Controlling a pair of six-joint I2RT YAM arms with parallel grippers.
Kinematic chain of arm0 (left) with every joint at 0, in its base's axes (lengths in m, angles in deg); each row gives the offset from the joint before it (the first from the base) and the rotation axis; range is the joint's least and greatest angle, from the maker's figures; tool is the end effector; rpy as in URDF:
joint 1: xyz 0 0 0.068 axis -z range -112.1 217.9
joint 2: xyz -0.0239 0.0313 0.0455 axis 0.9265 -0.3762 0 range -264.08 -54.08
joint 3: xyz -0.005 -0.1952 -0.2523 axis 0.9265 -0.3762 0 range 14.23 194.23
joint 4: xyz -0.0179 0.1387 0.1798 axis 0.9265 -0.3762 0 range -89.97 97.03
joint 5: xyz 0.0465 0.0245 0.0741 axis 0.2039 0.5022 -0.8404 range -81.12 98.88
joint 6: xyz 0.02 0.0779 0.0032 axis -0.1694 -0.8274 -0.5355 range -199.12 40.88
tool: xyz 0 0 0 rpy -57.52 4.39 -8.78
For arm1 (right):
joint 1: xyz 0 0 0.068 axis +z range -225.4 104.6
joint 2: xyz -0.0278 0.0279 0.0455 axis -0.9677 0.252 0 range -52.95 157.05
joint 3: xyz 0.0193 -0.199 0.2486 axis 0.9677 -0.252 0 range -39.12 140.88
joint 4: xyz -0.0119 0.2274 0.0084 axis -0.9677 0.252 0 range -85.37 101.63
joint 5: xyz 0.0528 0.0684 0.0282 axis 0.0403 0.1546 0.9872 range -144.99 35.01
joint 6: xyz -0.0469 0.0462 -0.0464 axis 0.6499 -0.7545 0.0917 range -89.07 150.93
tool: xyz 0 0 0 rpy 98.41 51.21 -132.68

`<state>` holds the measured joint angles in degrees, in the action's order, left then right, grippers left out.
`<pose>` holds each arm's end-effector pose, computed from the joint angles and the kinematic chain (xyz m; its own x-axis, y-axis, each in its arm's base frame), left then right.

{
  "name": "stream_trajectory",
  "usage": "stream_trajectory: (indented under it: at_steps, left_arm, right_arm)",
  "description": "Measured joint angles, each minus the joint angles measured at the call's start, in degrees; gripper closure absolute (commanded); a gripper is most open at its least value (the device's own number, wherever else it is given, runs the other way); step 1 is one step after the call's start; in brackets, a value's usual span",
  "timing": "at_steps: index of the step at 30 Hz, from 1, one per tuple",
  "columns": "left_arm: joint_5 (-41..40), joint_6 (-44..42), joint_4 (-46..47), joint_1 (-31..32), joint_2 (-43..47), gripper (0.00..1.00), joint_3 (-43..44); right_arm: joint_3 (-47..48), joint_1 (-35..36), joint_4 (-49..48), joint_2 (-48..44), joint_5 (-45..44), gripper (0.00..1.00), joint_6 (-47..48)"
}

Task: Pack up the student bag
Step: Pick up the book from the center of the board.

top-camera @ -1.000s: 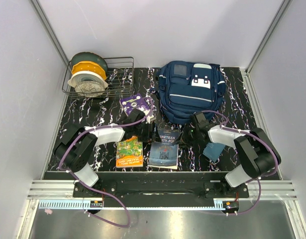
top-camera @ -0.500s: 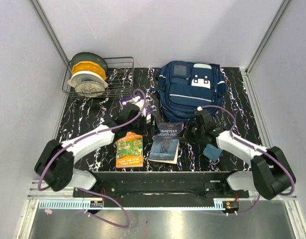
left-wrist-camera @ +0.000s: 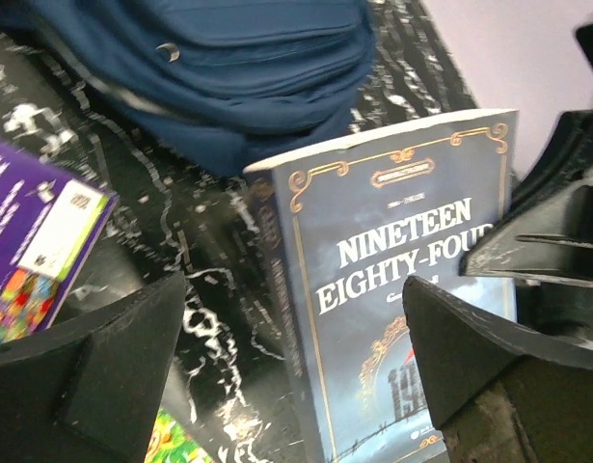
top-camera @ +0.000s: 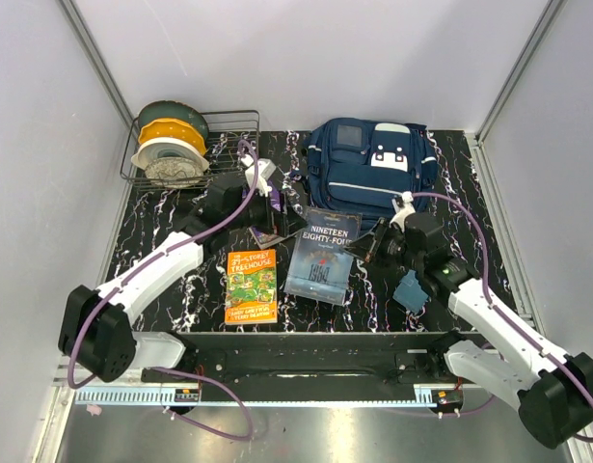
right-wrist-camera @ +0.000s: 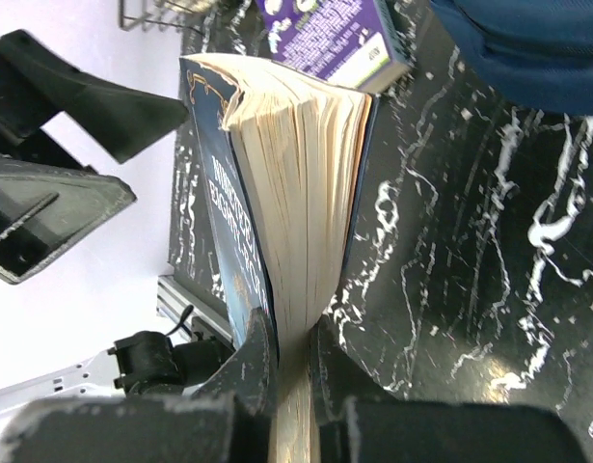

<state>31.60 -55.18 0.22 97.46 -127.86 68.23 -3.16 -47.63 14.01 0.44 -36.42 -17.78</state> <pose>0.2244 -0.1581 0.3366 -0.6624 -0.0545 -0.7472 0.5325 0.6672 -0.5208 0.1455 0.1018 0.2952 -0.7842 0.3921 -0.4810 -0.1576 0.6238 0.7655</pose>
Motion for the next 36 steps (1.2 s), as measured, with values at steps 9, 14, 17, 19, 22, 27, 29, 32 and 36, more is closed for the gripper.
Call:
stream_trajectory:
  at_steps: [9, 14, 17, 19, 22, 27, 29, 32, 36]
  left_arm:
    - [11.1, 0.8, 6.5, 0.0, -5.6, 0.01, 5.2]
    - [15.3, 0.7, 8.0, 0.0, -6.5, 0.01, 5.2]
    - [18.6, 1.0, 9.0, 0.0, -7.3, 0.11, 5.2]
    - [20.5, 1.1, 9.7, 0.0, -7.5, 0.17, 5.2]
    - [22.5, 1.2, 10.4, 0.0, -7.7, 0.44, 5.2]
    - [24.7, 1.5, 10.8, -0.3, -7.7, 0.92, 5.7]
    - [25.5, 1.8, 11.0, -0.3, -7.7, 1.00, 6.4]
    - [25.9, 1.5, 11.0, -0.4, -7.7, 1.00, 6.7]
    - [25.6, 0.9, 10.8, -0.4, -7.7, 1.00, 6.7]
  right_arm:
    - [2.1, 0.0, -3.3, -1.5, 3.8, 1.00, 0.9]
    - [2.1, 0.0, -7.0, -1.7, 7.5, 1.00, 0.2]
    - [2.1, 0.0, -8.8, -1.6, 10.1, 1.00, -0.1]
    - [2.1, 0.0, -8.8, -1.1, 11.4, 1.00, 0.1]
    - [2.3, 0.0, -8.3, 0.1, 13.0, 1.00, 1.1]
    - [3.9, 0.0, -5.7, 2.1, 13.5, 1.00, 3.9]
    - [3.9, 0.0, -5.4, 2.6, 12.5, 1.00, 4.6]
    - [4.2, 0.0, -5.5, 2.7, 12.2, 1.00, 5.0]
    - [4.3, 0.0, -5.2, 2.8, 11.1, 0.47, 5.0]
